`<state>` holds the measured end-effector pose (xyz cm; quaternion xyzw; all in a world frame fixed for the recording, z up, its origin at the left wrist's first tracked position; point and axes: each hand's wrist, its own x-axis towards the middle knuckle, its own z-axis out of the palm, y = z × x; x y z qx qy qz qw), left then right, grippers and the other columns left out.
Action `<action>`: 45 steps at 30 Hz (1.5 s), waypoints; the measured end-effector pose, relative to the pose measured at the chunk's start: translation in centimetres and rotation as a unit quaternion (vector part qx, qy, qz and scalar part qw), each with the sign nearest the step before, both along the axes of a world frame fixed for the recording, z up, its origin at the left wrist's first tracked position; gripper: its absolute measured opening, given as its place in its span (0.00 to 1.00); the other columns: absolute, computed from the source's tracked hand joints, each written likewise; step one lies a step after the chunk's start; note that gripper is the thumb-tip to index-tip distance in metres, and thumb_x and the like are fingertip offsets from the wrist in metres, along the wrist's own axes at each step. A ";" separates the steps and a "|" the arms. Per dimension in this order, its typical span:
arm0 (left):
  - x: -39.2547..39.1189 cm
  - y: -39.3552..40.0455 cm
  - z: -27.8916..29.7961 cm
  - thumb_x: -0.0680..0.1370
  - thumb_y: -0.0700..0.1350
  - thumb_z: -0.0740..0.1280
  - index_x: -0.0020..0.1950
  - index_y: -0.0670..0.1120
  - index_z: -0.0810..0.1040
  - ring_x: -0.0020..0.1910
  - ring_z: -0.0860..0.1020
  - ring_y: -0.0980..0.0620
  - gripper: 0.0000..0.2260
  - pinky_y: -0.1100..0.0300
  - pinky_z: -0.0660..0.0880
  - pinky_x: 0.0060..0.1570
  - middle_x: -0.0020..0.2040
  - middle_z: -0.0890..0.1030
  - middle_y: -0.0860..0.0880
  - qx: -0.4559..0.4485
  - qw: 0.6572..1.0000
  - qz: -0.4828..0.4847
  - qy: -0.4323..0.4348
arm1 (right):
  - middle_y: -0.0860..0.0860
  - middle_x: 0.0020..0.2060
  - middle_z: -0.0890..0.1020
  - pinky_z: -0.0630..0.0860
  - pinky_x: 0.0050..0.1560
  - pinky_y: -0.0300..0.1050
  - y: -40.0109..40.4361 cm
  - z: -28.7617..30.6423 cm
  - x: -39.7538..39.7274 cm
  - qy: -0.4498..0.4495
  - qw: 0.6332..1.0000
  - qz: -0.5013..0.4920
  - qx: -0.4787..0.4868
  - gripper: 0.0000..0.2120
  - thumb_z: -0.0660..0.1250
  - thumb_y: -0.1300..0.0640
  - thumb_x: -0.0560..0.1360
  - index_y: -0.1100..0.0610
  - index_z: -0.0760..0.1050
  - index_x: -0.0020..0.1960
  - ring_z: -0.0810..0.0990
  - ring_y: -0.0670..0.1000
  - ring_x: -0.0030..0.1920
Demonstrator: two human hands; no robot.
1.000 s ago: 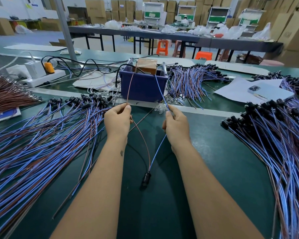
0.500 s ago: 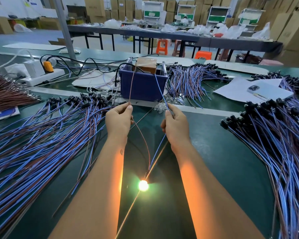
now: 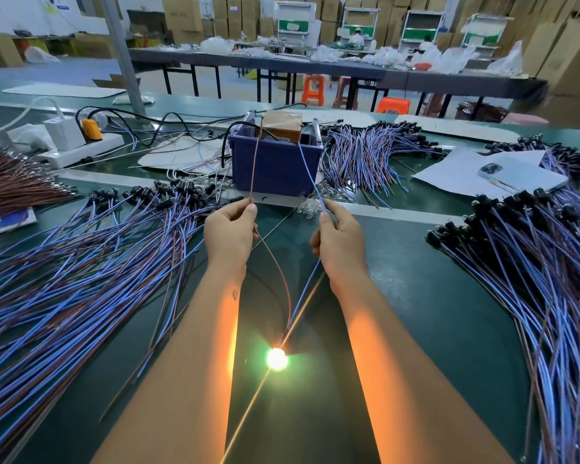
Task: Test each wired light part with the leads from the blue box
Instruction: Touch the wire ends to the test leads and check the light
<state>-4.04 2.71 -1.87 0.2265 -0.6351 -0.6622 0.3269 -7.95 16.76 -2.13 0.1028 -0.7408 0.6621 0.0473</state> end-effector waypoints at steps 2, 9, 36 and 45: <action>0.1 0.5 0.2 0.79 0.39 0.66 0.57 0.43 0.81 0.29 0.74 0.60 0.08 0.66 0.75 0.32 0.36 0.79 0.51 -0.022 1.000 -0.008 0.007 | 0.45 0.22 0.75 0.74 0.37 0.46 -0.2 0.1 0.1 -0.005 1.000 -0.011 -0.009 0.07 0.57 0.56 0.82 0.48 0.72 0.55 0.73 0.44 0.28; 0.1 3.2 1.1 0.80 0.41 0.66 0.43 0.47 0.82 0.29 0.75 0.59 0.07 0.67 0.75 0.29 0.32 0.78 0.52 0.038 0.987 -0.150 0.033 | 0.45 0.25 0.78 0.71 0.30 0.39 -0.5 0.8 0.9 0.034 0.997 0.055 -0.048 0.09 0.63 0.61 0.79 0.52 0.75 0.42 0.73 0.44 0.26; 3.2 7.1 0.2 0.71 0.31 0.71 0.34 0.46 0.79 0.33 0.74 0.51 0.11 0.57 0.70 0.39 0.32 0.79 0.46 -0.216 0.946 -0.242 -0.010 | 0.48 0.30 0.75 0.71 0.31 0.36 6.5 2.0 1.8 -0.058 0.979 -0.042 -0.192 0.19 0.54 0.52 0.84 0.56 0.75 0.39 0.72 0.45 0.30; 5.9 15.4 0.2 0.76 0.35 0.69 0.53 0.55 0.85 0.41 0.80 0.54 0.15 0.60 0.76 0.44 0.44 0.83 0.53 -0.394 0.820 -0.414 0.040 | 0.53 0.30 0.71 0.64 0.36 0.46 21.9 7.9 0.5 0.017 0.957 -0.161 0.240 0.14 0.56 0.54 0.82 0.58 0.69 0.39 0.69 0.54 0.34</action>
